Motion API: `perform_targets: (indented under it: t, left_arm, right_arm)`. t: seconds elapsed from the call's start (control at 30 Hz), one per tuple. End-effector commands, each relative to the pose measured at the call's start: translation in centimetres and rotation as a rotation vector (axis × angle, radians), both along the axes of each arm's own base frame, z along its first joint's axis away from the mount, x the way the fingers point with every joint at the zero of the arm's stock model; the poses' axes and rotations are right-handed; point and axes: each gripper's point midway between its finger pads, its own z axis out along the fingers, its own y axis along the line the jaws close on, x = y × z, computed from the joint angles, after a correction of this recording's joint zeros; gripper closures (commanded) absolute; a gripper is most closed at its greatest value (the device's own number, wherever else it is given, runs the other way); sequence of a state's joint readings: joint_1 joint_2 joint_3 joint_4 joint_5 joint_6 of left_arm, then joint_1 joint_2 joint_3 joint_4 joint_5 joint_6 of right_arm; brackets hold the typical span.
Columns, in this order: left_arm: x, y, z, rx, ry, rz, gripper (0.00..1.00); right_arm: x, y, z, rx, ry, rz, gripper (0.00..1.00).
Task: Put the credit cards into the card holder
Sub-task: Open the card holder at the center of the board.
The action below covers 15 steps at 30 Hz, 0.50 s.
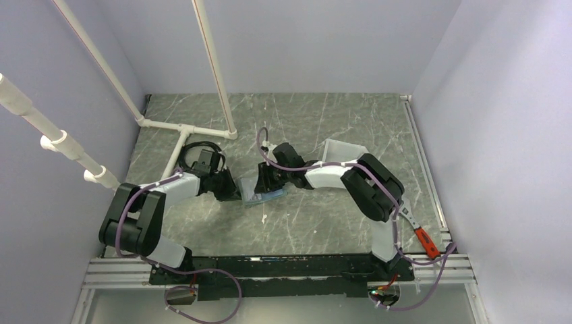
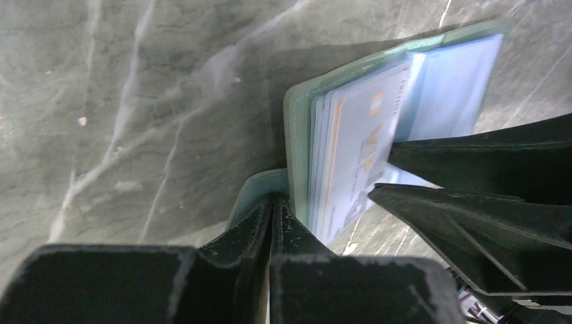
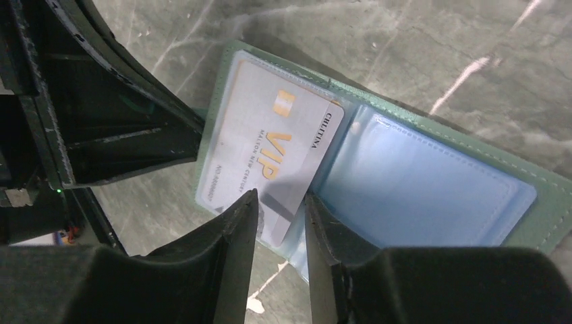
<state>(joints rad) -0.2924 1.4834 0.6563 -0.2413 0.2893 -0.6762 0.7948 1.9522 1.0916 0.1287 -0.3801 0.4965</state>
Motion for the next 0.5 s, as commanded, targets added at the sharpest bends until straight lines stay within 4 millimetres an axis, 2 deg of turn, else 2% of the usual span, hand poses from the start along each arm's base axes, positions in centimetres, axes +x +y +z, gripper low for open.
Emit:
perform_targets:
  t: [0.0,0.1,0.2,0.33,0.47]
  left_arm:
    - [-0.8,-0.4,-2.2,0.008,0.031,0.003,0.93]
    - [-0.8,-0.3,-2.0,0.022,0.028,-0.003,0.94]
    - [-0.7,0.3,-1.4,0.06,0.014,-0.003,0.94]
    - [-0.9,1.6,0.0,0.135,0.0,-0.009,0.9]
    - [-1.1,2.5,2.9,0.16,-0.054,0.006,0.75]
  right_arm:
    - [-0.4,3.1,2.0,0.129,0.019,0.066,0.67]
    - [-0.9,3.8,2.4,0.137,0.001,0.098,0.68]
    - [0.0,2.8,2.6,0.086,-0.047,0.055,0.66]
    - [1.2,1.0,3.4,0.017,-0.091,0.009,0.5]
    - [1.2,-0.2,6.0,-0.005,-0.134,-0.002,0.39]
